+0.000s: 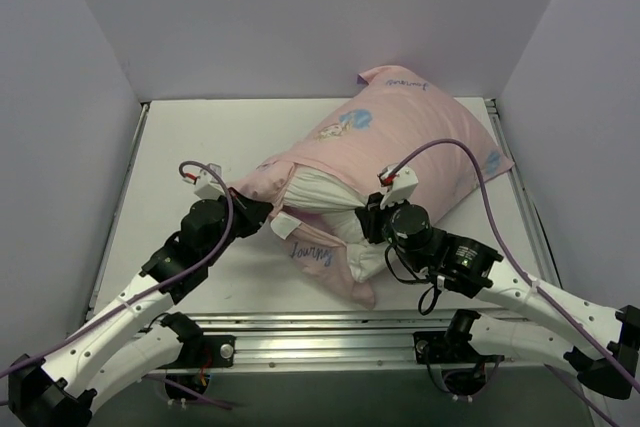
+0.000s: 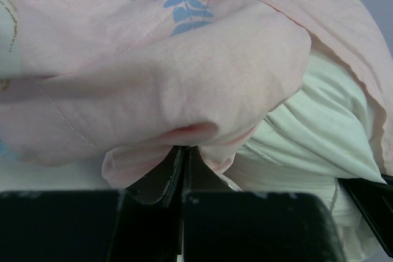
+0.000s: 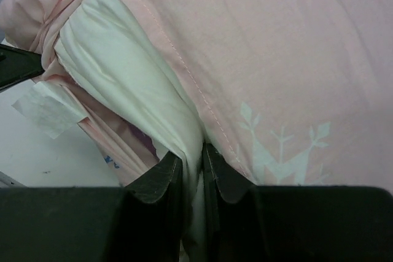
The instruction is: Remove the pillowcase from the pillow
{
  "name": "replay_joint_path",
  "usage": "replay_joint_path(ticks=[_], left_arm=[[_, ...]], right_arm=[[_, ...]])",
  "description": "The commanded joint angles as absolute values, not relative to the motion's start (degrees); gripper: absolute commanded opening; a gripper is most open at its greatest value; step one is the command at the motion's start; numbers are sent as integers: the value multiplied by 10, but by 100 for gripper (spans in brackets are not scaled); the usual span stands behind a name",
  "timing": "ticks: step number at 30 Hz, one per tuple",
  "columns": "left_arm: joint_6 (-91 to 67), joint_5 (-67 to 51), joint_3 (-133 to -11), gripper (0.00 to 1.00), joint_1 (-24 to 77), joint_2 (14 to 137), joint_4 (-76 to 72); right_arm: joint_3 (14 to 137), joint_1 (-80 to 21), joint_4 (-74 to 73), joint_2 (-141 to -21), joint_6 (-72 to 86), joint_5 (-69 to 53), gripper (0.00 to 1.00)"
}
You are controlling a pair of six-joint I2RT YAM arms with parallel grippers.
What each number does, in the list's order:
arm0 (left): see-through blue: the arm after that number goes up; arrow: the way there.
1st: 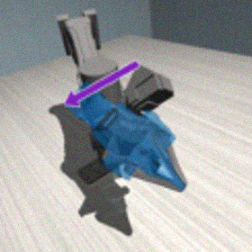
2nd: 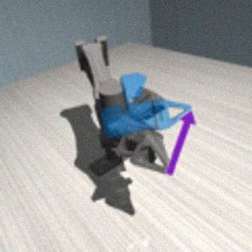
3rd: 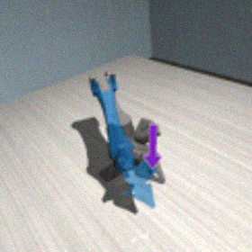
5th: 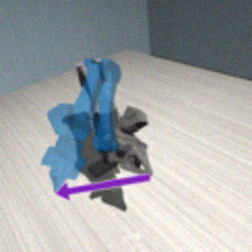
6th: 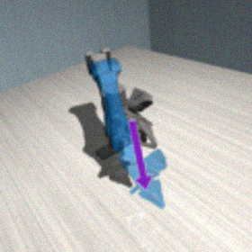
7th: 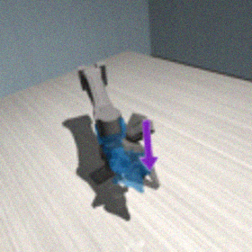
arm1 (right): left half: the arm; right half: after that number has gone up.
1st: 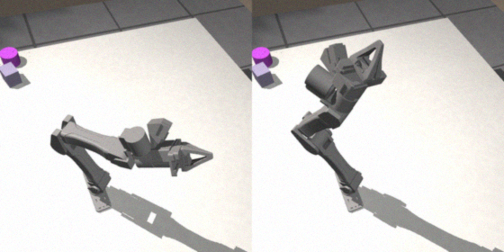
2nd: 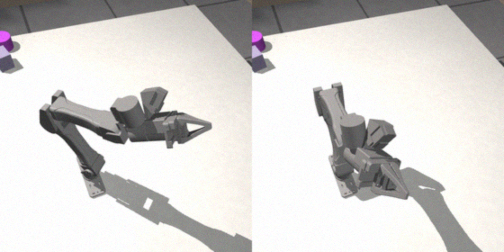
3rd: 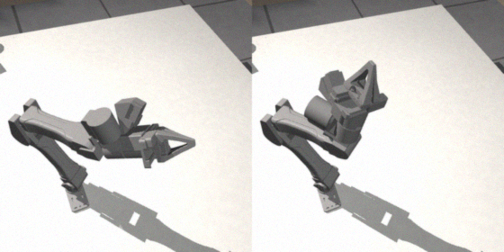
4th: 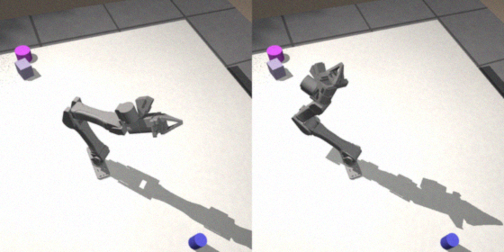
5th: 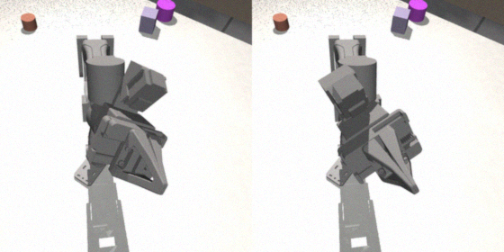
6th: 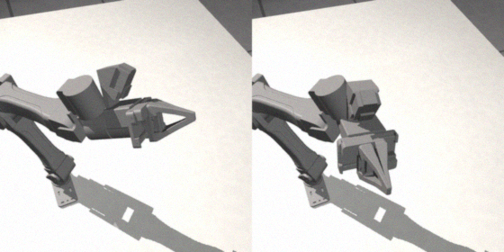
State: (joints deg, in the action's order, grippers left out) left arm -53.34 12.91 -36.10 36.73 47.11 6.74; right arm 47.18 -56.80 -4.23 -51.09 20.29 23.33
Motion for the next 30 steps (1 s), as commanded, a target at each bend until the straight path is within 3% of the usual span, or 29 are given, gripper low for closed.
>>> replay_joint_path(ticks=[1,5,10,15,16,19,20,21,24,30], left_arm=[[-433,348,-407,2,323,430,164],[-364,273,-433,2,324,447,141],[-374,289,-436,2,323,471,158],[-346,202,-419,6,335,488,59],[-335,185,-421,9,338,494,48],[-280,104,-438,43,351,530,28],[-259,99,-445,60,362,536,37],[-248,105,-455,66,369,540,41],[-225,161,-464,76,391,547,53],[-245,173,-466,79,403,577,49]], right_arm=[[474,-531,-128,-496,202,366,0],[461,-531,-108,-514,207,316,0],[468,-531,-106,-519,193,290,0],[472,-532,-95,-553,178,220,0],[470,-533,-89,-560,180,213,0],[466,-533,-61,-571,185,193,0],[466,-533,-55,-575,185,188,0],[467,-534,-49,-580,186,186,0],[469,-537,-43,-595,185,189,0],[474,-539,-26,-616,185,192,0]])
